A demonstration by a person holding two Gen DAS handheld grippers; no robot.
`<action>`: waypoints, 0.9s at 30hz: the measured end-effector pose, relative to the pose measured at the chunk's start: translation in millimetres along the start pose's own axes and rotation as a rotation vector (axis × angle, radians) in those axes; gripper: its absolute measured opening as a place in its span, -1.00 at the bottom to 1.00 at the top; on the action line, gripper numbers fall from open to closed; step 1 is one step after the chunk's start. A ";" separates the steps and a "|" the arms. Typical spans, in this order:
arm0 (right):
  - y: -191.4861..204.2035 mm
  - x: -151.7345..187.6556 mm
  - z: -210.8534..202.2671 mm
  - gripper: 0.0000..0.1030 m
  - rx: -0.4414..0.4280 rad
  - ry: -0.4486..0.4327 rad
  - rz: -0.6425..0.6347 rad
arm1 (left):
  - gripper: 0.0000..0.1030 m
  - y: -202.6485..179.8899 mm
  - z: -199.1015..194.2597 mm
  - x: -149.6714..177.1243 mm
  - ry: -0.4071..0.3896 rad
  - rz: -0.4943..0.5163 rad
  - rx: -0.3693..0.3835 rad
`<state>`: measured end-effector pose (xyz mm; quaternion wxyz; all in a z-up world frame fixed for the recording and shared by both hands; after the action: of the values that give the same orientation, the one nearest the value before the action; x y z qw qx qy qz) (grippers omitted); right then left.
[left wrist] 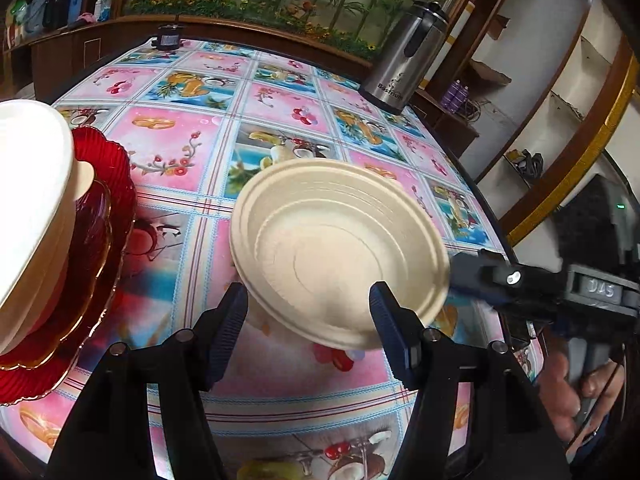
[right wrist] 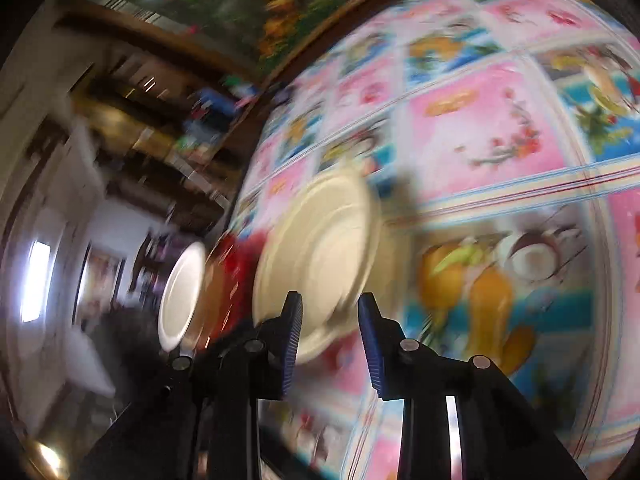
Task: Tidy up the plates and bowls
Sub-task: 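Carry the small beige bowl with the right tool over the stack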
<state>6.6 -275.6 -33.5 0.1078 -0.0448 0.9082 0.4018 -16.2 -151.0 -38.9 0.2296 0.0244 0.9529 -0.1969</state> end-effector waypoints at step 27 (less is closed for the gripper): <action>-24.1 -27.9 -4.9 -0.82 0.051 -0.087 -0.046 | -0.27 -6.1 4.0 -1.7 -0.007 0.103 -0.156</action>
<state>36.9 -295.6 -41.2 0.1576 -0.0452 0.9114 0.3776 -13.8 -158.1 -39.2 0.2440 0.0545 0.9620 -0.1102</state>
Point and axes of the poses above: each gripper's, at about its wrist camera, not at the fingertips, and z roughly the way its jaws point, y to its left, x to its underside, the point moved 10 cm from there along z, roughly the way its jaws point, and after that the axes turned 12 degrees about y, right-handed, at the moved point
